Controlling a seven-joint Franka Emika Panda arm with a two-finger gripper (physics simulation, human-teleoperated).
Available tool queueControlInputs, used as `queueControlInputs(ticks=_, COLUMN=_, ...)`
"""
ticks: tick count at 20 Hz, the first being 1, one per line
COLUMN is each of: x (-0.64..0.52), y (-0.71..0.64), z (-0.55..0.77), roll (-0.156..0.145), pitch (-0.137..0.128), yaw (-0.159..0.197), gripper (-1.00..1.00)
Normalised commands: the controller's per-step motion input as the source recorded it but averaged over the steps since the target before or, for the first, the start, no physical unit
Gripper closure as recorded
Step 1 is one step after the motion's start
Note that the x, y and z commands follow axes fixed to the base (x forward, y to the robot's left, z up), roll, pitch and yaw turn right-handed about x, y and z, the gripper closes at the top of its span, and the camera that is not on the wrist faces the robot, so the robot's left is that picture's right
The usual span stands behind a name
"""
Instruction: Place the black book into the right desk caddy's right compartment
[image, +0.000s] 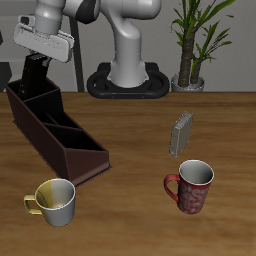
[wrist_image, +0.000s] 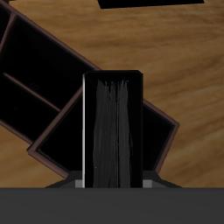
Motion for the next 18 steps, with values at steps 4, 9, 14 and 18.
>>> queueControlInputs(ticks=4, x=0.11, y=-0.08, z=-0.27, roll=-0.014, pitch=0.035, yaw=-0.004, gripper=1.0)
queueControlInputs(ticks=9, x=0.09, y=0.03, z=-0.27, roll=0.005, pitch=0.039, yaw=0.016, gripper=1.0)
queueControlInputs(ticks=14, x=0.11, y=0.09, z=-0.37, roll=0.018, pitch=0.066, yaw=0.016, gripper=1.0)
queueControlInputs(ticks=18, x=0.04, y=0.05, z=-0.3, roll=0.011, pitch=0.048, yaw=-0.002, gripper=1.0)
